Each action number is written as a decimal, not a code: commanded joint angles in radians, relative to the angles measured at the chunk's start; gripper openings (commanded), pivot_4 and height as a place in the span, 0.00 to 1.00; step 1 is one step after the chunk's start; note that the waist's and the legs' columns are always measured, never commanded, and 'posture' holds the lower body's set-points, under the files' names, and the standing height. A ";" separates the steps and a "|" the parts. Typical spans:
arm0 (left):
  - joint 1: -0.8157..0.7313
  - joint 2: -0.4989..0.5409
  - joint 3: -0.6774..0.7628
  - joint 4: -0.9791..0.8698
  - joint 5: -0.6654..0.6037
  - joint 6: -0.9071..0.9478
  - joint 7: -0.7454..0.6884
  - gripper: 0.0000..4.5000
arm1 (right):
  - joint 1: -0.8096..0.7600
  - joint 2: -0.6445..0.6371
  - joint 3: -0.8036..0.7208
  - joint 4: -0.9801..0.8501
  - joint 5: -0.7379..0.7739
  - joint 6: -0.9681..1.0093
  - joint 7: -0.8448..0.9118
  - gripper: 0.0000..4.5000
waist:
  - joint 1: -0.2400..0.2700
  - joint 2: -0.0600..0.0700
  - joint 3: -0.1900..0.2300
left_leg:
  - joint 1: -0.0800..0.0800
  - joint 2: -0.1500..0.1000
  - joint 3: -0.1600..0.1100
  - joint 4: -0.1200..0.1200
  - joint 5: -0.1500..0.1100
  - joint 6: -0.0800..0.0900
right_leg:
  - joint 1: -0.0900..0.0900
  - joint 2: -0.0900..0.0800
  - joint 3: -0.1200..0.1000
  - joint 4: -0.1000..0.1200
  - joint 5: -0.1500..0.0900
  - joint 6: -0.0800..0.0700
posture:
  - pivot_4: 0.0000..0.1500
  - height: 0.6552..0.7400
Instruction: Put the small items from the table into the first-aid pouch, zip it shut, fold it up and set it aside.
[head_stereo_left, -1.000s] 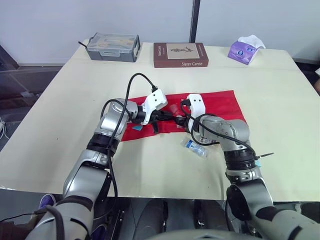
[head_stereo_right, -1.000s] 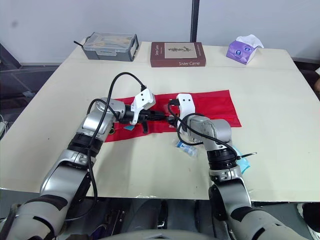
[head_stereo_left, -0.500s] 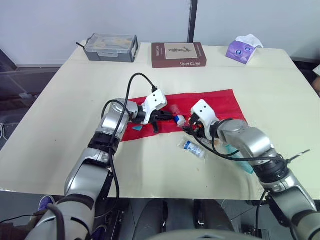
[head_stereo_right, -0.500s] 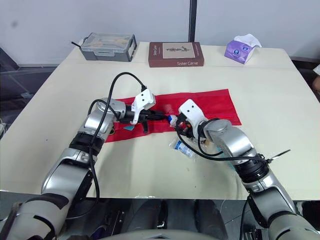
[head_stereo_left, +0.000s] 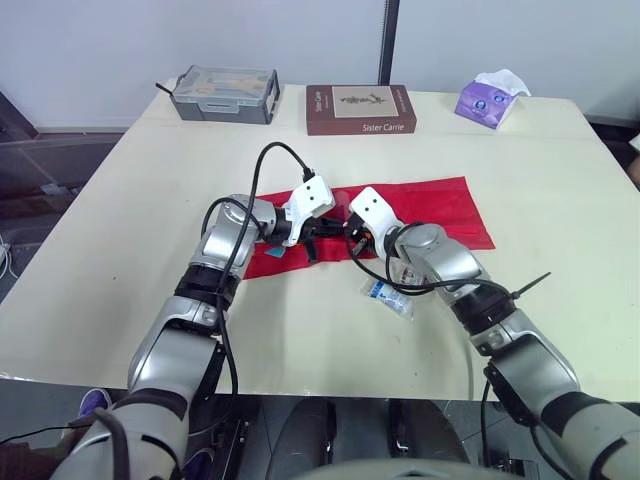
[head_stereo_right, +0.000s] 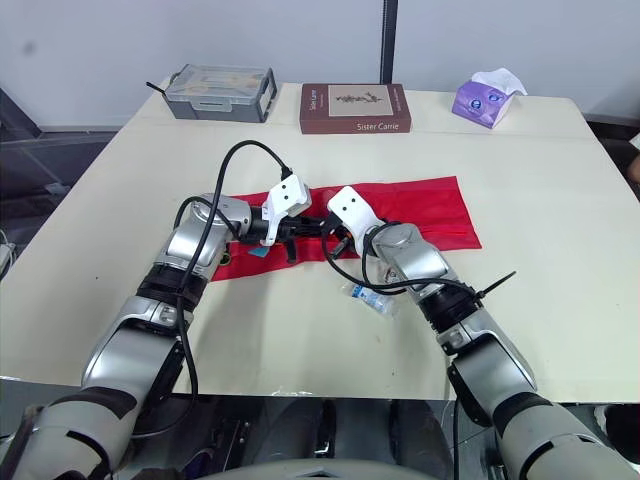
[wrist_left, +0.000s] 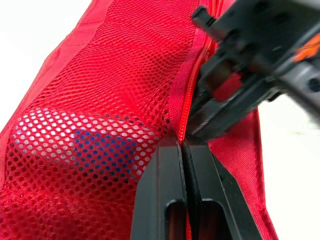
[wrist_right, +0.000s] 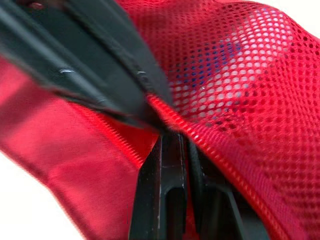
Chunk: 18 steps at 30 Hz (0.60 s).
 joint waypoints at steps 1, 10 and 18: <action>-0.011 0.003 0.004 0.016 0.007 -0.054 0.003 0.00 | 0.028 -0.073 -0.078 -0.167 0.056 -0.031 0.125 0.09 | 0.001 0.000 0.000 | 0.000 0.000 0.000 0.000 0.000 0.000 | 0.000 0.000 0.000 0.000 0.000 0.000 | 1.00 1.00; 0.007 0.033 0.039 0.067 -0.024 -0.080 -0.026 0.00 | 0.340 -0.388 -0.355 -0.743 0.300 -0.007 0.356 0.90 | 0.003 0.000 0.000 | 0.000 0.000 -0.001 0.000 -0.001 0.002 | 0.000 -0.001 -0.001 0.000 0.000 0.000 | 1.00 1.00; 0.059 0.057 0.070 0.024 -0.077 -0.068 -0.076 0.00 | 0.790 -0.681 -0.919 -0.948 0.546 -0.004 0.612 0.99 | 0.016 0.000 0.000 | 0.001 0.001 0.000 0.000 -0.002 0.003 | 0.003 -0.003 0.000 -0.002 0.000 0.000 | 1.00 1.00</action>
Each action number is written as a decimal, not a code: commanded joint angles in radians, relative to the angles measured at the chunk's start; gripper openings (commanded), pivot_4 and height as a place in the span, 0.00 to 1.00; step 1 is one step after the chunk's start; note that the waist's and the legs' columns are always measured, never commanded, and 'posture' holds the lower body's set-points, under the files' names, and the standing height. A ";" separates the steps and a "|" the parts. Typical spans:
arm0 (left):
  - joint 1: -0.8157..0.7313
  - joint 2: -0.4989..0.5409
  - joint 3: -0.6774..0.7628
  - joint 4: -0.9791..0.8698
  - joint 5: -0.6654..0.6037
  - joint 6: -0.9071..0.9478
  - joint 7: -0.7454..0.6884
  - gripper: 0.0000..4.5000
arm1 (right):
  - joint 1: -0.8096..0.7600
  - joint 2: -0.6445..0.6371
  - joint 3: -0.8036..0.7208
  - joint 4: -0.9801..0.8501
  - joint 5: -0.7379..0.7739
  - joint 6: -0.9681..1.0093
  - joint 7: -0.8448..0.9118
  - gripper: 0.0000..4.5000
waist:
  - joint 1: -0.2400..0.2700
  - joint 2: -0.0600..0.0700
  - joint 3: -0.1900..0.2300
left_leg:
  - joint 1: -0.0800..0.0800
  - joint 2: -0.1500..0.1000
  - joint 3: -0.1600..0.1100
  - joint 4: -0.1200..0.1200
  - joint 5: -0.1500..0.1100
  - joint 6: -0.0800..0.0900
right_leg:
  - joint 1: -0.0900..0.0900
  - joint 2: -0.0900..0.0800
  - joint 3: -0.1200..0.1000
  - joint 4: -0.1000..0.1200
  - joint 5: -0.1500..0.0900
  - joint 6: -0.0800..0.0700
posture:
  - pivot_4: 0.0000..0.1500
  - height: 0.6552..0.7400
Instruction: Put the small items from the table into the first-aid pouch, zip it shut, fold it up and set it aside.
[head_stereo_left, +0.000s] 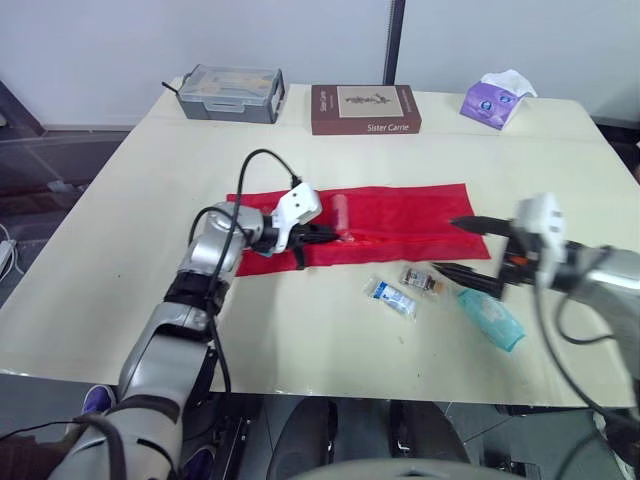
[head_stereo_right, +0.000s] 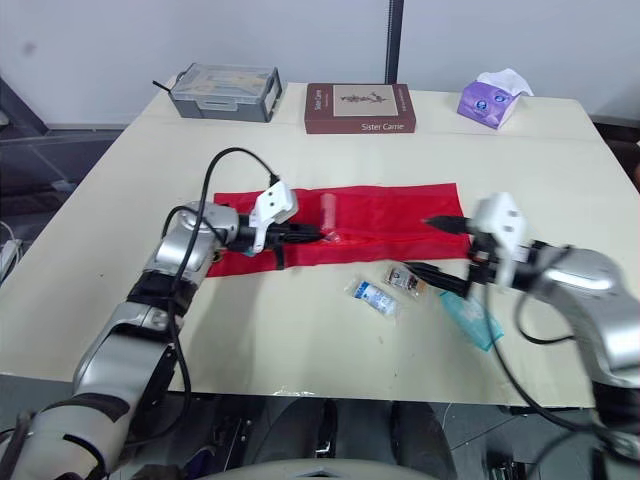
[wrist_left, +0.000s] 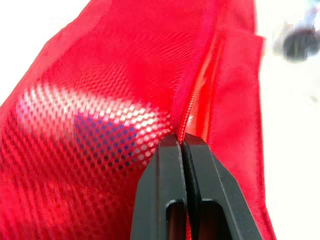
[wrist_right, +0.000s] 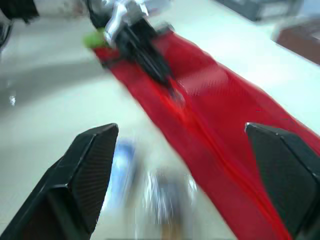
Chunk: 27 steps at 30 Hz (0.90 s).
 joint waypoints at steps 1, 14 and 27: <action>-0.001 0.012 0.026 -0.036 -0.025 0.008 -0.014 0.00 | 0.160 -0.063 -0.290 -0.097 0.082 -0.017 0.100 0.99 | 0.004 0.000 0.000 | 0.000 0.000 0.000 0.000 0.000 0.000 | 0.000 0.000 0.000 0.000 0.000 0.000 | 1.00 1.00; -0.058 0.013 0.043 0.064 -0.028 -0.002 -0.022 0.00 | 0.575 -0.098 -0.837 -0.143 0.234 0.037 0.287 0.99 | 0.015 0.000 -0.001 | 0.001 0.001 0.000 0.000 0.000 0.000 | 0.001 0.001 0.001 -0.001 -0.001 0.000 | 1.00 1.00; -0.080 -0.025 0.028 0.036 -0.031 0.032 -0.025 0.00 | 0.533 -0.044 -0.580 -0.463 0.367 0.119 -0.170 0.99 | 0.015 0.000 -0.001 | 0.001 0.001 0.000 0.000 0.000 0.000 | 0.001 0.000 0.000 0.000 -0.001 -0.001 | 1.00 1.00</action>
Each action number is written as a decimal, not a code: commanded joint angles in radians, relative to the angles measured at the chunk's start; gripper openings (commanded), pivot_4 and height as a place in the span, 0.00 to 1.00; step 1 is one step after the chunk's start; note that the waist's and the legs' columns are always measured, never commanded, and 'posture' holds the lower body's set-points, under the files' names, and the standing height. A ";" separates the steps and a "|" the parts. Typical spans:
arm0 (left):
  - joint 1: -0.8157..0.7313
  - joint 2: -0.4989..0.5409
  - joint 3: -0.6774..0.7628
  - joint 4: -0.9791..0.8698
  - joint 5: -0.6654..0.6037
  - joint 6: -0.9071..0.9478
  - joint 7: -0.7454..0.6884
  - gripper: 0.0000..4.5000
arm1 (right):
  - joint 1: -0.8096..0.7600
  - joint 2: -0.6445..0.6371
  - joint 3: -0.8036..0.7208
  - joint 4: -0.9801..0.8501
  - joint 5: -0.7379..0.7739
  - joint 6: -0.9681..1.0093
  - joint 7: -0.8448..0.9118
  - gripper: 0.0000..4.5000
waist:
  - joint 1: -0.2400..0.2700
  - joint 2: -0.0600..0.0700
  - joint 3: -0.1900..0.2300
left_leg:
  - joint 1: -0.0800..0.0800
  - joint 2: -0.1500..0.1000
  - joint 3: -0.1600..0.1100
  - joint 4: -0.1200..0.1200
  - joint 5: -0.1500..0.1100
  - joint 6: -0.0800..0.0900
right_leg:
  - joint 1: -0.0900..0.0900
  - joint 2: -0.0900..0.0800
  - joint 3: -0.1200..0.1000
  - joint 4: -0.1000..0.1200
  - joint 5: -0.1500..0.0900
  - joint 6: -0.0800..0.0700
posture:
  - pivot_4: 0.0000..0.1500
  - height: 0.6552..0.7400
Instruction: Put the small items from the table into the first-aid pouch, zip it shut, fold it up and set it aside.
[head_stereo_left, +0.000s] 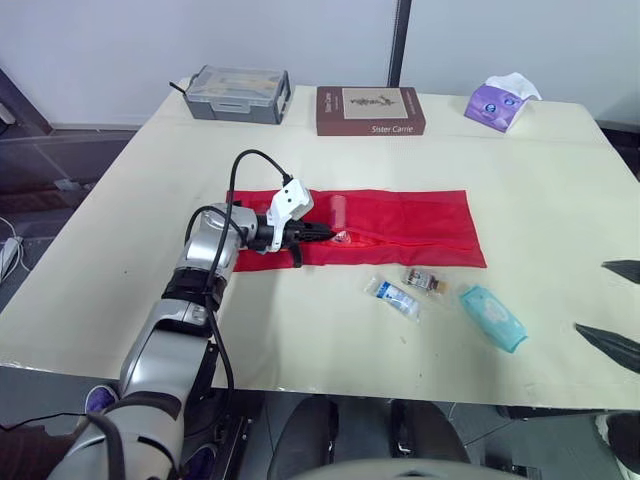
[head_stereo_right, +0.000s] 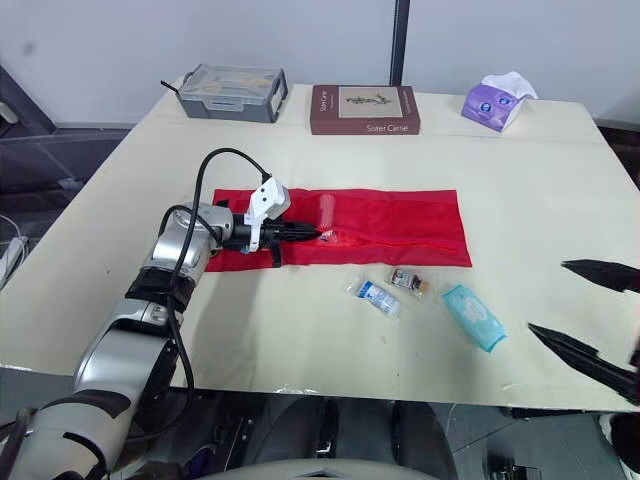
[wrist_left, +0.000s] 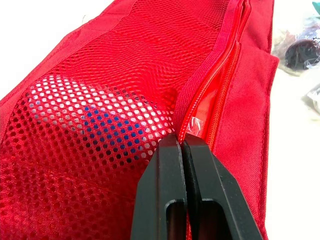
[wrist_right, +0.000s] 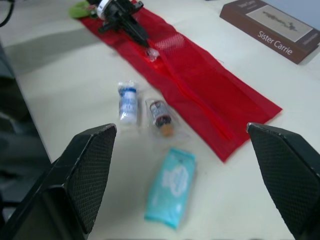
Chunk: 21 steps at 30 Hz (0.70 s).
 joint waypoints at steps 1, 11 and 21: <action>-0.027 -0.005 0.005 -0.044 -0.011 0.007 -0.010 0.00 | -0.051 0.001 0.182 -0.160 0.004 0.041 -0.247 0.99 | -0.001 0.000 0.000 | 0.000 0.000 0.000 0.000 0.000 0.000 | 0.000 0.000 0.000 0.000 0.000 0.000 | 1.00 1.00; -0.019 -0.015 -0.014 -0.099 -0.006 0.036 -0.022 0.00 | -0.451 0.008 1.022 -0.189 0.011 0.351 -0.909 0.99 | 0.000 -0.001 0.000 | -0.002 -0.001 0.000 0.001 0.000 0.000 | -0.002 -0.001 0.000 0.000 -0.002 -0.003 | 1.00 1.00; -0.005 -0.020 -0.025 -0.163 -0.013 0.076 -0.017 0.00 | -0.724 0.159 1.248 0.019 -0.130 0.531 -0.969 0.72 | -0.001 -0.002 -0.001 | -0.002 -0.001 0.000 0.001 0.000 0.000 | -0.002 0.000 0.000 0.001 0.000 0.000 | 1.00 1.00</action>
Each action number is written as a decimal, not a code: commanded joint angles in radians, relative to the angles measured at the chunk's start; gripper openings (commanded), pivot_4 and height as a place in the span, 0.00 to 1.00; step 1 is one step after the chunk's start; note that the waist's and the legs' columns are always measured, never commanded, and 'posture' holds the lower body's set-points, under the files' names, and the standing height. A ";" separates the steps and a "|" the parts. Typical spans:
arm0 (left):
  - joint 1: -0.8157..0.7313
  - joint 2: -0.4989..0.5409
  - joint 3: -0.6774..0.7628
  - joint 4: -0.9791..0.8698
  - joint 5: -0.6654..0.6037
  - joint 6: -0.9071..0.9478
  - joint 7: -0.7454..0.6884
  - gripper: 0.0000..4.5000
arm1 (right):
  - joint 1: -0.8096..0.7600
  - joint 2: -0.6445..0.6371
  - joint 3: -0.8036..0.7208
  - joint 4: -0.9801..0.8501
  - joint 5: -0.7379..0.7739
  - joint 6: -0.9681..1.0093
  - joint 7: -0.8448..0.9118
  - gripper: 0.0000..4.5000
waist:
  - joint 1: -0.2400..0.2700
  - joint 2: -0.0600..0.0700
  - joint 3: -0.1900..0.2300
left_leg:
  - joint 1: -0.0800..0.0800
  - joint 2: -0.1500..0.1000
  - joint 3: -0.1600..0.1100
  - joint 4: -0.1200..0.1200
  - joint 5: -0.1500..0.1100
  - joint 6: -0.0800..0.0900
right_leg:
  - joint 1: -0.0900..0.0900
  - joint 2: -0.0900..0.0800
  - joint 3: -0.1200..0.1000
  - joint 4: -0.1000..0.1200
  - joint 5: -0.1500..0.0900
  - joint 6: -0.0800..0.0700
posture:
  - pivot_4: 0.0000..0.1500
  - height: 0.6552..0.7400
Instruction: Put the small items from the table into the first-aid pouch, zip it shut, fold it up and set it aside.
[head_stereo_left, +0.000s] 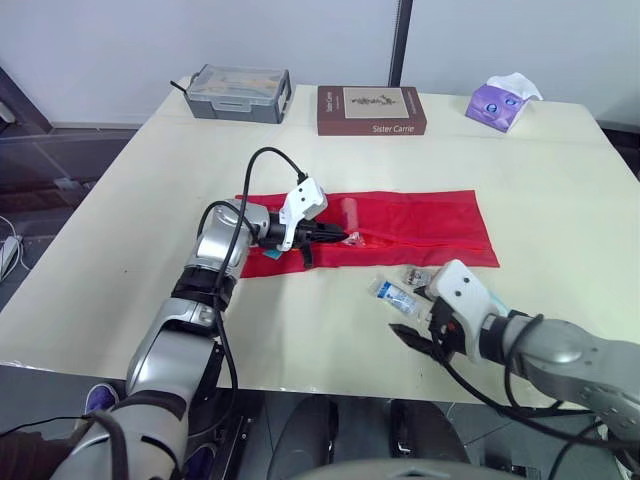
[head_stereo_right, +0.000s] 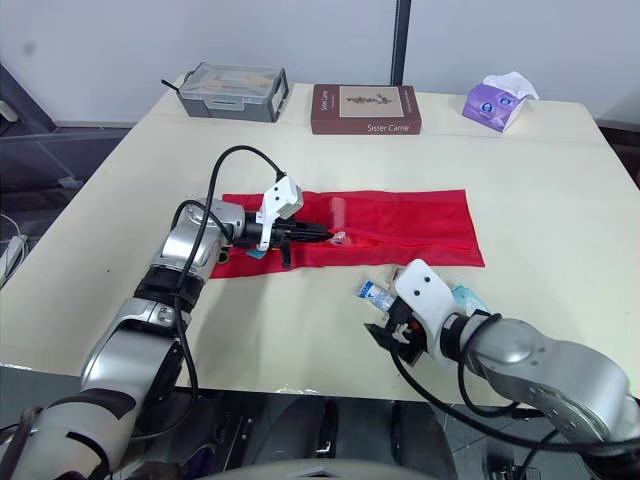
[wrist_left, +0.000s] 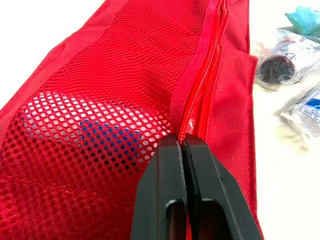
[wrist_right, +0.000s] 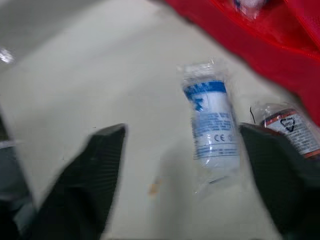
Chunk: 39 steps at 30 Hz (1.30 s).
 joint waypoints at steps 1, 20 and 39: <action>-0.004 0.006 0.011 -0.057 -0.015 0.006 0.000 0.00 | -0.046 0.028 0.030 0.040 -0.061 0.034 -0.012 0.72 | -0.002 0.000 0.000 | 0.000 0.000 0.000 0.000 0.000 0.000 | 0.000 0.000 0.000 0.000 0.000 0.001 | 1.00 1.00; 0.023 -0.001 0.019 -0.097 -0.030 0.031 0.024 0.00 | -0.124 0.434 -0.160 0.135 -0.094 0.194 -0.076 0.01 | -0.005 0.000 0.000 | 0.001 0.000 0.000 0.000 0.000 0.000 | 0.000 0.002 0.000 0.001 0.001 0.001 | 1.00 1.00; 0.060 -0.035 0.013 -0.155 -0.054 0.065 0.050 0.00 | -0.308 0.856 -0.385 0.403 -0.387 0.334 -0.269 0.01 | -0.015 0.001 0.000 | 0.001 -0.002 0.000 -0.001 0.000 0.000 | -0.001 0.002 0.000 0.002 0.001 0.001 | 1.00 1.00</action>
